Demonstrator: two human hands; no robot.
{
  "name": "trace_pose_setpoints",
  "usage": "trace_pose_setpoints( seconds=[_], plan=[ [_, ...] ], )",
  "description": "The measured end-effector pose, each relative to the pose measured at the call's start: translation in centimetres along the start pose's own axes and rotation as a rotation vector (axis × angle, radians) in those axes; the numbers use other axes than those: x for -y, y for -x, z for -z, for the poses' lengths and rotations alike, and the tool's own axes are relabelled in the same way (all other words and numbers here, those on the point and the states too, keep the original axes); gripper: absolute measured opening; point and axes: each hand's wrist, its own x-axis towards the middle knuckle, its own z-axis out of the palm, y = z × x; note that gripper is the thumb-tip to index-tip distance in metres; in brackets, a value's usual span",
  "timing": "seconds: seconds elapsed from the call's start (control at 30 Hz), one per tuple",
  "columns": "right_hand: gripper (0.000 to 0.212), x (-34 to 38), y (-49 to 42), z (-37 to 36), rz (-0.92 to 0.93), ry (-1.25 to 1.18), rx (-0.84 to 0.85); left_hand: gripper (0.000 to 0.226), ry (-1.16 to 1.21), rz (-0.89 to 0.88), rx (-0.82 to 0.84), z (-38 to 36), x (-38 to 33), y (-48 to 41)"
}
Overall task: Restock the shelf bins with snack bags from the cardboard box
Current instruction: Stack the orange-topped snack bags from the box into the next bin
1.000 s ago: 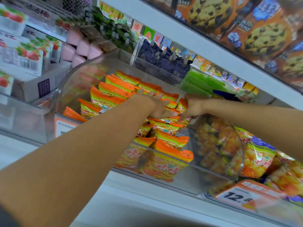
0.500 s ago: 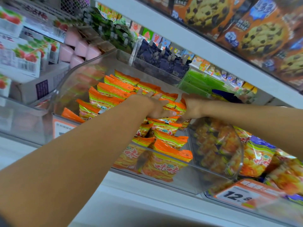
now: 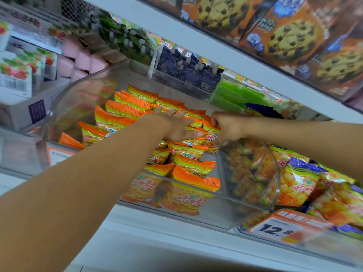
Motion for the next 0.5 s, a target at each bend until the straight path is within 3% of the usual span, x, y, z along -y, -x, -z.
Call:
trace_pose_setpoints(
  seconds=[0.1,0.2,0.5],
  plan=[
    [0.063,-0.2,-0.3,-0.7,-0.018,0.004,-0.05,0.079,0.021,0.002,0.055,0.6,-0.5,0.4],
    [0.046,-0.5,-0.6,-0.7,-0.041,0.061,-0.071,0.078,0.038,0.008,0.059,0.3,-0.4,0.3],
    [0.05,0.2,-1.0,0.4,-0.138,-0.032,0.091,0.079,0.03,0.012,0.057,0.5,-0.5,0.3]
  ],
)
